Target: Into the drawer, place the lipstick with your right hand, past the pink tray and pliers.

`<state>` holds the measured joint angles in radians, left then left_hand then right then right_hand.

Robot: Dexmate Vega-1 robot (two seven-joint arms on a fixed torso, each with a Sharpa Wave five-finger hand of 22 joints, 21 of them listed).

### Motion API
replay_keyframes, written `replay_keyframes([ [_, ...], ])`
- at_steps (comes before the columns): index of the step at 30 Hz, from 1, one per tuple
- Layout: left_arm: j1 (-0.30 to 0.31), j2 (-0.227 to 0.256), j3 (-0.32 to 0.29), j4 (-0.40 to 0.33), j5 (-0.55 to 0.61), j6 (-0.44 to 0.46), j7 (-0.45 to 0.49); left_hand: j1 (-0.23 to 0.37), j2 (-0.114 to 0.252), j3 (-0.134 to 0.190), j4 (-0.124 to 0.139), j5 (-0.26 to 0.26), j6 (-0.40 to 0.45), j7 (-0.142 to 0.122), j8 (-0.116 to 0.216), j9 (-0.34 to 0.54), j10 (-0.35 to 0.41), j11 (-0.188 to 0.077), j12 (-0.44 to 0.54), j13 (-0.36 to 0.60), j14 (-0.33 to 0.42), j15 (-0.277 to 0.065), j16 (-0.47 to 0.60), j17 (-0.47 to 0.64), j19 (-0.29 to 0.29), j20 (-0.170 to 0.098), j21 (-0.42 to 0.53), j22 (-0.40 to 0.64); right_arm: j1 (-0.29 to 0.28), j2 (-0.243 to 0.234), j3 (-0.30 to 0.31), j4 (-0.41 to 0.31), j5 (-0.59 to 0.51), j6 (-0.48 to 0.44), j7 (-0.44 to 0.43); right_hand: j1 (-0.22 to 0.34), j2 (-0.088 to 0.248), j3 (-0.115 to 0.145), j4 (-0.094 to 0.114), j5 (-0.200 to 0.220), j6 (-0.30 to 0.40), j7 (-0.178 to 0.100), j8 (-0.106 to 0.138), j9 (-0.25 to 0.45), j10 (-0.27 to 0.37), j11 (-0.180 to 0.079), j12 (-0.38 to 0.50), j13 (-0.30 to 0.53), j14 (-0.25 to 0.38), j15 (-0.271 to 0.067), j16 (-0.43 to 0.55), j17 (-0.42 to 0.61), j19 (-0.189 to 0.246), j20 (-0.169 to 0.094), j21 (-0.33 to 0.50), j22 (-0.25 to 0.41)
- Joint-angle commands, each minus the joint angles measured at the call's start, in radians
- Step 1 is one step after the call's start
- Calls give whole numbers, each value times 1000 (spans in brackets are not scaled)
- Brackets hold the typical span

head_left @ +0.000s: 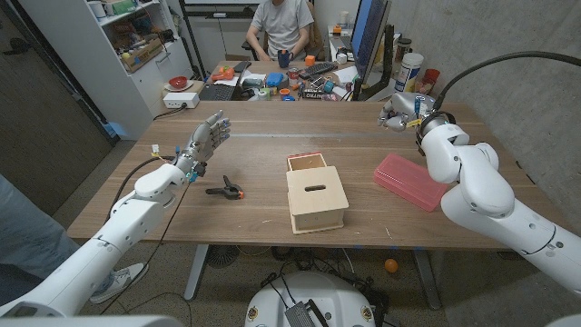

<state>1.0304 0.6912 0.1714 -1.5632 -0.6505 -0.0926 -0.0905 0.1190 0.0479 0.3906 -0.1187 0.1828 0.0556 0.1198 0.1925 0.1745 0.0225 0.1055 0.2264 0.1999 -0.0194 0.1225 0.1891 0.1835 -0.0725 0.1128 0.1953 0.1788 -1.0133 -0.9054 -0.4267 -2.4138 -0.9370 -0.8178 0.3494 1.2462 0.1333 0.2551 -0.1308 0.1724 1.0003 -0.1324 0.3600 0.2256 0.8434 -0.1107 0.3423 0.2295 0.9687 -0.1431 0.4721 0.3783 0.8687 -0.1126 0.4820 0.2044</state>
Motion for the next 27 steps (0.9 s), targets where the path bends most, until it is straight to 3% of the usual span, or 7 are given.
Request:
replay_keyframes([
  [1, -2, 5, -5, 25, -10, -17, -47, 4, 9, 1, -4, 2, 3, 12, -1, 5, 2, 8, -5, 2, 1, 2, 4, 3, -7, 4, -6, 3, -46, 90, 9, -105, -59, 4, 82, 2, 10, -1, 1, 7, -3, 0, -2, 5, 127, -23, 7, 6, 9, -92, -3, 6, -9, -41, 10, 2],
  [12, 18, 13, -20, 19, -17, -35, -60, 5, 10, 2, -5, 2, 4, 13, -1, 6, 2, 8, -5, 2, 0, 3, 3, 3, -11, 5, -5, 3, -44, 163, -28, -124, -171, 80, 155, 2, 13, -3, 0, 8, -2, 1, -1, 7, 129, -20, 4, 10, 17, -90, -6, 16, -10, -40, 22, 1],
  [27, 68, 22, -49, 0, -37, -53, -54, 6, 10, 3, -6, 1, 4, 14, -2, 6, 2, 8, -6, 2, -1, 3, 3, 3, -11, 3, -3, 4, -34, 315, -66, -57, -250, 263, 209, 7, 15, -5, -6, 6, -2, 5, -1, 10, 132, -19, -2, 16, 28, -92, -15, 35, -15, -40, 45, -1],
])
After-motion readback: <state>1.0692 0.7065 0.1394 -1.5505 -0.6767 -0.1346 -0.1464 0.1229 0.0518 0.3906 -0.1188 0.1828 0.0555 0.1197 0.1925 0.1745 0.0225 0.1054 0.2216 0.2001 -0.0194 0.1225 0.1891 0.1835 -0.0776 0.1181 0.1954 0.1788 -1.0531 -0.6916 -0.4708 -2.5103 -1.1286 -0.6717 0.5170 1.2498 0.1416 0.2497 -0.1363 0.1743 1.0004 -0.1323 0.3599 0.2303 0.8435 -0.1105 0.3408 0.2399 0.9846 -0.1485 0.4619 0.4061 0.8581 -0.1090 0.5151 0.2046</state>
